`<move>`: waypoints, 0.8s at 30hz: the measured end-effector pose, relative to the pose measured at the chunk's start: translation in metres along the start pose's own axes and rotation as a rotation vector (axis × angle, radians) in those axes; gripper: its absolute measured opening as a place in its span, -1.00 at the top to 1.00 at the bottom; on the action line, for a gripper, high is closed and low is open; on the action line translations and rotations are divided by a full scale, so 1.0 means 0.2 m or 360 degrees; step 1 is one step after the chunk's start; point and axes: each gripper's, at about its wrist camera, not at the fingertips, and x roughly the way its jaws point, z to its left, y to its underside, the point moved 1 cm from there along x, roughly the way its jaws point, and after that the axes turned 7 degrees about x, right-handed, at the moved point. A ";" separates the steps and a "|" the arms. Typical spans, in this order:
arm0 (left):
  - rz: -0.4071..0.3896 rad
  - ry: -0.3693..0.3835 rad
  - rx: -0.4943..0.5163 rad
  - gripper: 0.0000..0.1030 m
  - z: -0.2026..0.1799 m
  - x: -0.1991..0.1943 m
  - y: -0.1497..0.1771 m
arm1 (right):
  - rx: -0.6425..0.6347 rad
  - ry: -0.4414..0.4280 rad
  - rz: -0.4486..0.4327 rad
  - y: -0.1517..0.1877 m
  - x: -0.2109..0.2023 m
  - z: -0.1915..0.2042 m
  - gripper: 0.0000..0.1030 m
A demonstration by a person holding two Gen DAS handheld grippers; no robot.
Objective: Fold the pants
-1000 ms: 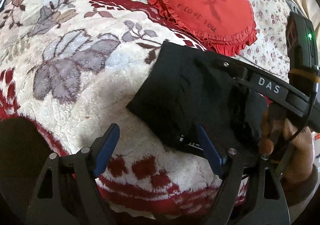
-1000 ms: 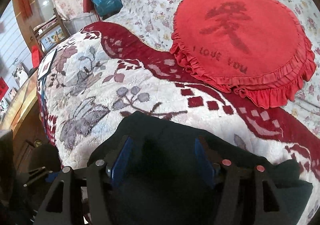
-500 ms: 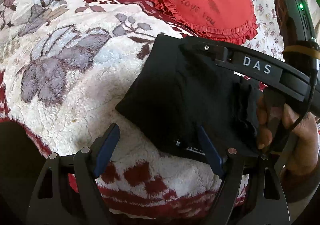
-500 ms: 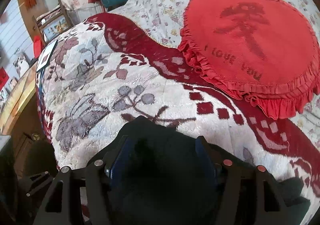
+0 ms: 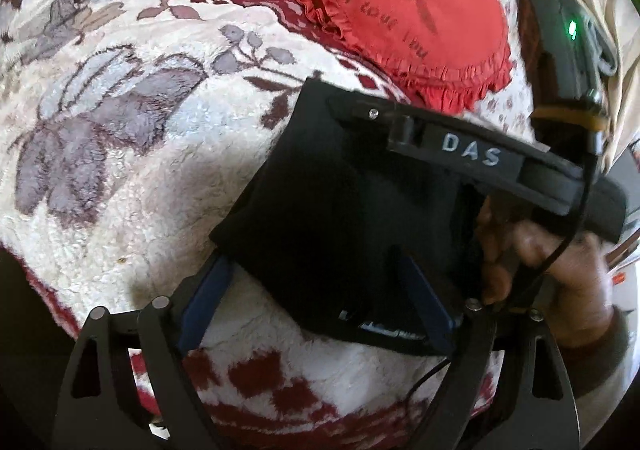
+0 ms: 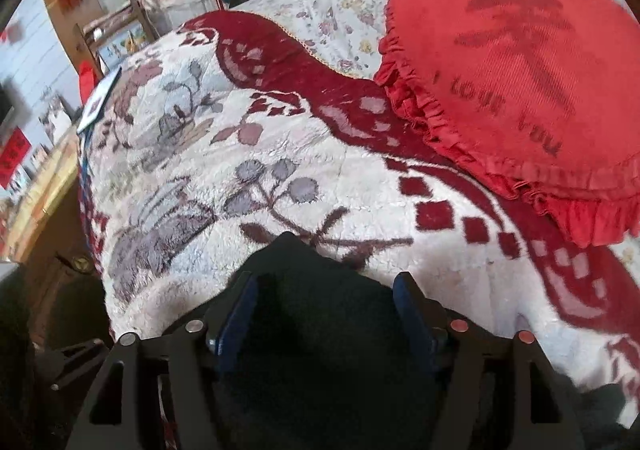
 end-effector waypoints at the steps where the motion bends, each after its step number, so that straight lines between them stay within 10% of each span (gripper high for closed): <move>1: -0.0033 0.0038 -0.0029 -0.68 0.01 0.00 0.00 | 0.0012 -0.0022 -0.0006 0.00 0.01 -0.01 0.19; 6: -0.0158 0.0145 0.0030 0.44 -0.02 -0.09 -0.04 | 0.0086 -0.0091 -0.0145 0.01 -0.14 -0.04 0.56; 9: -0.0293 0.0238 0.0169 0.52 -0.14 -0.20 -0.04 | 0.0175 -0.0165 -0.0255 0.02 -0.31 -0.10 0.96; 14: -0.0379 0.0423 0.0594 0.70 -0.49 -0.28 -0.01 | 0.0415 -0.0086 -0.0466 0.15 -0.68 -0.30 0.91; 15: -0.0365 0.0433 0.0640 0.70 -0.53 -0.26 0.01 | 0.0455 -0.0060 -0.0483 0.18 -0.74 -0.33 0.76; 18: -0.0285 0.0479 0.0722 0.70 -0.65 -0.16 0.05 | 0.0540 -0.0067 -0.0454 0.23 -0.82 -0.36 -0.67; 24: -0.0176 0.0453 0.0763 0.70 -0.68 -0.01 0.05 | 0.0669 -0.0126 -0.0377 0.30 -0.80 -0.40 -0.79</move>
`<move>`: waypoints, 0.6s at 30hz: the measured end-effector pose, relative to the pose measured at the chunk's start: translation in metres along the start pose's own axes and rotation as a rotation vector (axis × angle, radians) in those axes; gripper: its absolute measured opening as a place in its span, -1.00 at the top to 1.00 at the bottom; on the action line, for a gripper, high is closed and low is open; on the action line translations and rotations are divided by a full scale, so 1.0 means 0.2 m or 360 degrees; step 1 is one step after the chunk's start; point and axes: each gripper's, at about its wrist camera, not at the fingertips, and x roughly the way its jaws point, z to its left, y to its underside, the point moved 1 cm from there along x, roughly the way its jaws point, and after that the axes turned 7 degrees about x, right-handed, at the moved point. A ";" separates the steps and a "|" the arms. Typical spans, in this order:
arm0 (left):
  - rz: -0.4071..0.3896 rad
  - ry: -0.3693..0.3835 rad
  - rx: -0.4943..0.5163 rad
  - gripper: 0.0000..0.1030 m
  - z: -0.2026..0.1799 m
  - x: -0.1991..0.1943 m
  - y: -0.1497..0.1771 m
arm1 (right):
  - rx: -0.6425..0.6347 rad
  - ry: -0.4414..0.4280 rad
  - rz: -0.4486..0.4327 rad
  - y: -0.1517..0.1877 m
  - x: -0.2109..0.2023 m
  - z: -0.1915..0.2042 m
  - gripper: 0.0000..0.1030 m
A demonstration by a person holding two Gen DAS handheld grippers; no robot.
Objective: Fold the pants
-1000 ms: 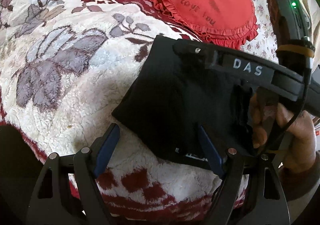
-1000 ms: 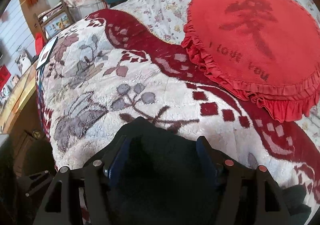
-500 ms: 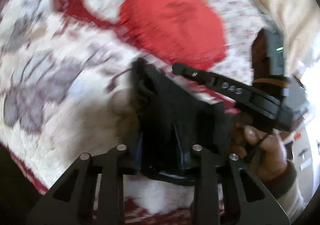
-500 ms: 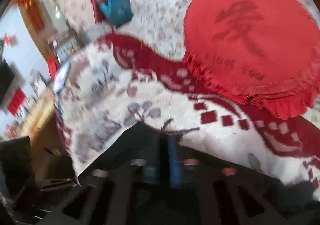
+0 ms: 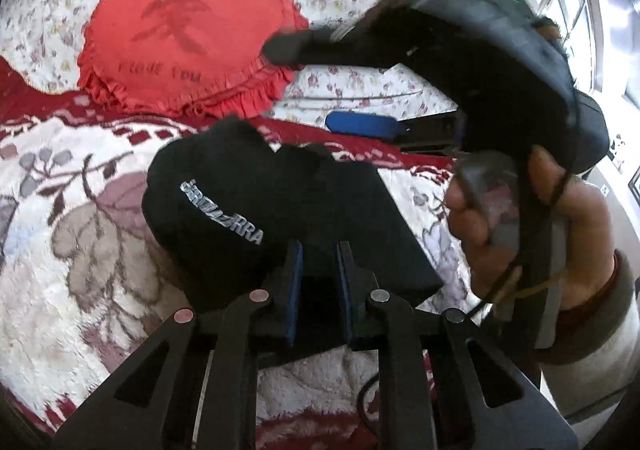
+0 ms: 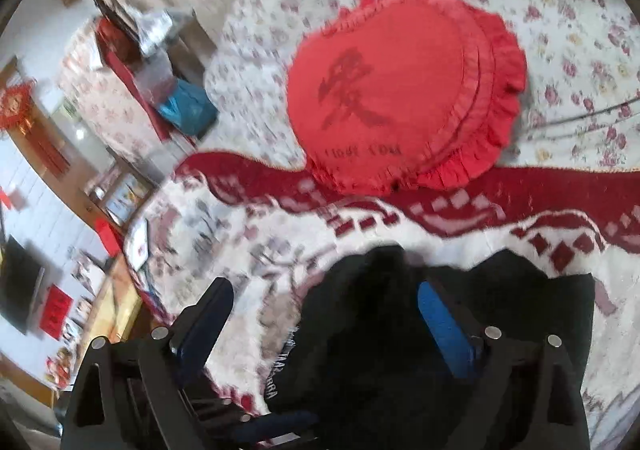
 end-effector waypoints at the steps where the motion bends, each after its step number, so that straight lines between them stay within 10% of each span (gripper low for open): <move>1: 0.0010 -0.0010 -0.0008 0.70 0.00 -0.01 0.01 | -0.0010 0.0071 0.0021 0.01 0.04 -0.02 -0.79; 14: 0.0068 -0.0091 -0.0073 0.70 0.12 -0.19 0.10 | 0.0253 -0.0127 0.0248 0.10 0.34 -0.12 -0.79; 15: 0.0072 -0.0098 -0.0085 0.70 0.12 -0.20 0.11 | 0.0239 -0.0128 0.0272 0.10 0.37 -0.11 -0.62; 16: 0.0074 -0.0108 -0.0100 0.70 0.13 -0.21 0.11 | 0.0217 -0.0137 0.0286 0.12 0.39 -0.09 0.14; 18: 0.0066 -0.0118 -0.0110 0.70 0.15 -0.24 0.11 | 0.0178 -0.0119 0.0260 0.13 0.39 -0.07 0.50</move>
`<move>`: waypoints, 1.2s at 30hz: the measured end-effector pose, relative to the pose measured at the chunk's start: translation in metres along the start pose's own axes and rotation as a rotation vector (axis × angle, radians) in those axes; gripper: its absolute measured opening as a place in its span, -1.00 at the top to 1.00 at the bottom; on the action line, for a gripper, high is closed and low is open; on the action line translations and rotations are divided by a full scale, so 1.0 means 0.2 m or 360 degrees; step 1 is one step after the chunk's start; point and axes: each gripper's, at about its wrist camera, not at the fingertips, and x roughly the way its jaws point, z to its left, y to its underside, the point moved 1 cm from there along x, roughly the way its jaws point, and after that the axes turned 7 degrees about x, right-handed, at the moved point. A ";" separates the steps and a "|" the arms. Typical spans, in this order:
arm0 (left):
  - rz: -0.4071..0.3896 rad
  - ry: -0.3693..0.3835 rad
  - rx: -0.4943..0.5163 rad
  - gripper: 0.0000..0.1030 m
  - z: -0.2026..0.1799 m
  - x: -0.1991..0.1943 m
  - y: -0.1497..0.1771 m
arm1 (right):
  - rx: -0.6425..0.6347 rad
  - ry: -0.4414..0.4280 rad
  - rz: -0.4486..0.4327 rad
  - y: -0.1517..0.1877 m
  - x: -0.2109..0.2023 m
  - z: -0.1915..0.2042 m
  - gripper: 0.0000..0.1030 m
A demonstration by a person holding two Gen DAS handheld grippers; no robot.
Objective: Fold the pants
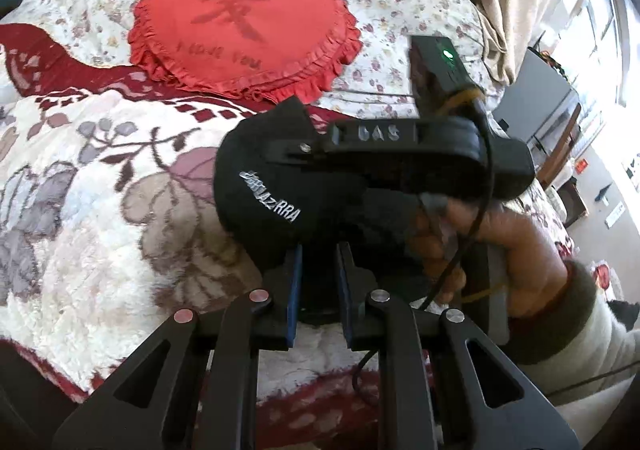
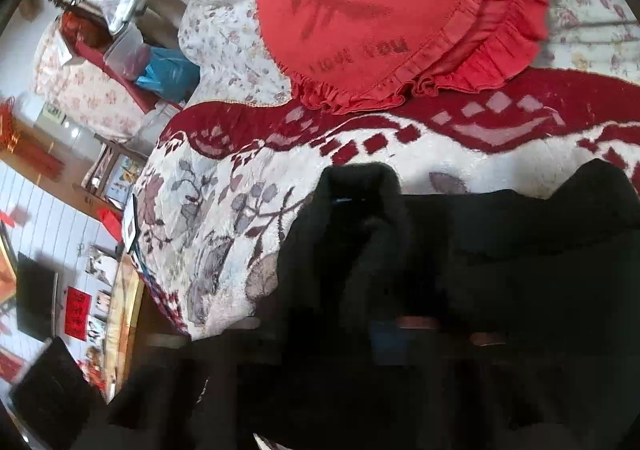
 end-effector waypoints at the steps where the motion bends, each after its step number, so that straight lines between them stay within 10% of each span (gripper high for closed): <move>1: -0.0002 0.0009 -0.0004 0.70 0.00 -0.01 -0.01 | -0.0053 0.0001 -0.0049 0.01 -0.03 0.02 0.54; 11: -0.0085 0.0234 0.0146 0.60 -0.10 -0.14 -0.10 | -0.0191 0.0150 -0.0442 0.06 -0.71 -0.06 0.61; 14: -0.0067 0.0194 0.0103 0.18 -0.09 -0.07 -0.15 | -0.0090 0.0293 -0.0368 0.10 -0.73 -0.27 0.61; 24: 0.0094 0.0115 0.0188 0.18 -0.24 0.26 -0.27 | -0.0010 0.0730 -0.0458 0.20 -0.81 -0.55 0.59; 31: 0.0201 0.0008 0.0179 0.18 -0.27 0.47 -0.30 | -0.0118 0.0396 -0.0489 0.12 -0.86 -0.35 0.59; 36: 0.0228 -0.0050 0.0239 0.17 -0.30 0.54 -0.23 | -0.0105 0.0520 -0.0326 0.02 -0.57 -0.44 0.60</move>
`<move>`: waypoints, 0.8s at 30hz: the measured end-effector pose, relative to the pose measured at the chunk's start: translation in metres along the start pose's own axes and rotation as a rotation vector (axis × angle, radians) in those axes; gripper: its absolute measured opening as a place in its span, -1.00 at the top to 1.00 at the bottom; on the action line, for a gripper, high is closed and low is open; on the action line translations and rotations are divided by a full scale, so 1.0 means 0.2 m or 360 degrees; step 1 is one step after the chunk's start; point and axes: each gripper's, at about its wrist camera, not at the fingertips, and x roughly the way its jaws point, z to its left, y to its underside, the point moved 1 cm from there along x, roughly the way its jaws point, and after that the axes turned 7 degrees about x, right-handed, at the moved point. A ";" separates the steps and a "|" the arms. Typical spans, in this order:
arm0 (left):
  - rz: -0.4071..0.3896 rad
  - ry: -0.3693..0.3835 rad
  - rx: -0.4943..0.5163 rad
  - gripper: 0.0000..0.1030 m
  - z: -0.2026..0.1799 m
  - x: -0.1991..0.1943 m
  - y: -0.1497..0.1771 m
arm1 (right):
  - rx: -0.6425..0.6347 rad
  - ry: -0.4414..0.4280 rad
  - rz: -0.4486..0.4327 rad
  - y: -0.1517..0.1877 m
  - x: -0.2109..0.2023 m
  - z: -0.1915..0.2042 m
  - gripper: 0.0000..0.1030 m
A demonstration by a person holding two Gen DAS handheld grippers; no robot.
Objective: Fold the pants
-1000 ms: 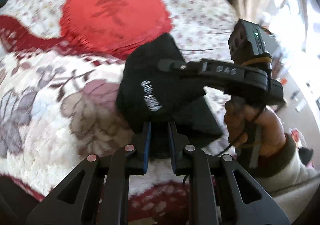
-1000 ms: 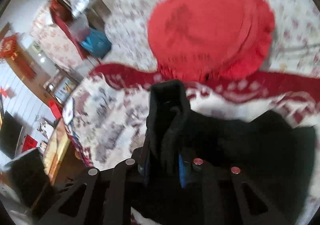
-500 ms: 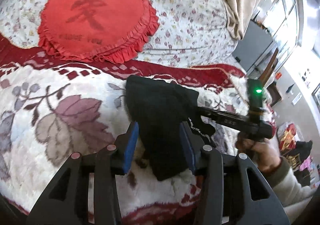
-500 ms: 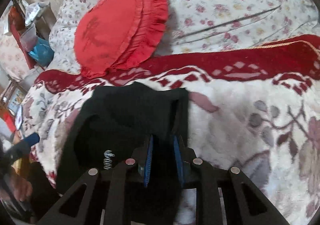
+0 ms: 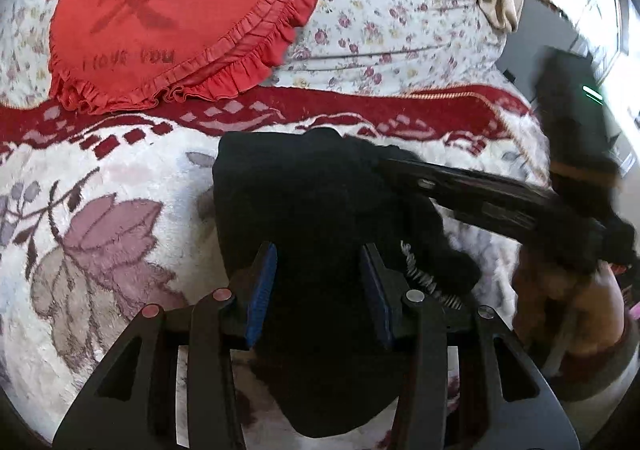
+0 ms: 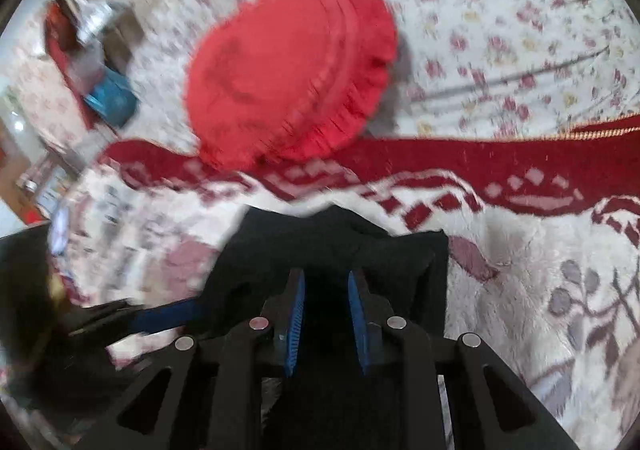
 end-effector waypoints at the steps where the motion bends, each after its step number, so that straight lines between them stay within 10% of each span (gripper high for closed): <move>1: 0.0003 -0.0004 0.0006 0.17 0.00 0.01 0.00 | 0.0011 0.0032 0.0003 -0.01 0.05 -0.03 0.67; 24: -0.0007 -0.0109 0.0031 0.12 -0.10 -0.06 0.04 | -0.0072 0.0097 0.0026 0.34 -0.21 0.04 0.61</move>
